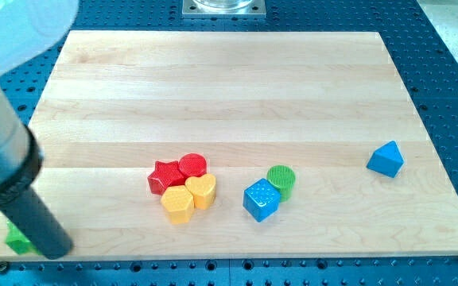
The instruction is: Put the blue triangle diagonally top left to the green circle
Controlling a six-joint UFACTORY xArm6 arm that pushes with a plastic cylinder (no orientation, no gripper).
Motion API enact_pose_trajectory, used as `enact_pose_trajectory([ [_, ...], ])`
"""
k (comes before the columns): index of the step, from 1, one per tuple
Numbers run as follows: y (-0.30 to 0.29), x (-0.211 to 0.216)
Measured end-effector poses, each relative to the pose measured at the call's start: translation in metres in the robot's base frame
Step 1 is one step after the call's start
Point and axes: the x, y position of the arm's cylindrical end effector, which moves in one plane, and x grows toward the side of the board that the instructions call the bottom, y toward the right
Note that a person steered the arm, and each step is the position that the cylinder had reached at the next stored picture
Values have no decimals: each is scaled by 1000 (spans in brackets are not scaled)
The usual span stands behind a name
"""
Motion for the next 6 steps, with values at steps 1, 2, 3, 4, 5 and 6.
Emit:
enact_pose_trajectory([
  [1, -24, -43],
  [2, -52, -91],
  [3, -92, -83],
  [4, -92, -52],
  [5, -87, -2],
  [6, -45, -6],
])
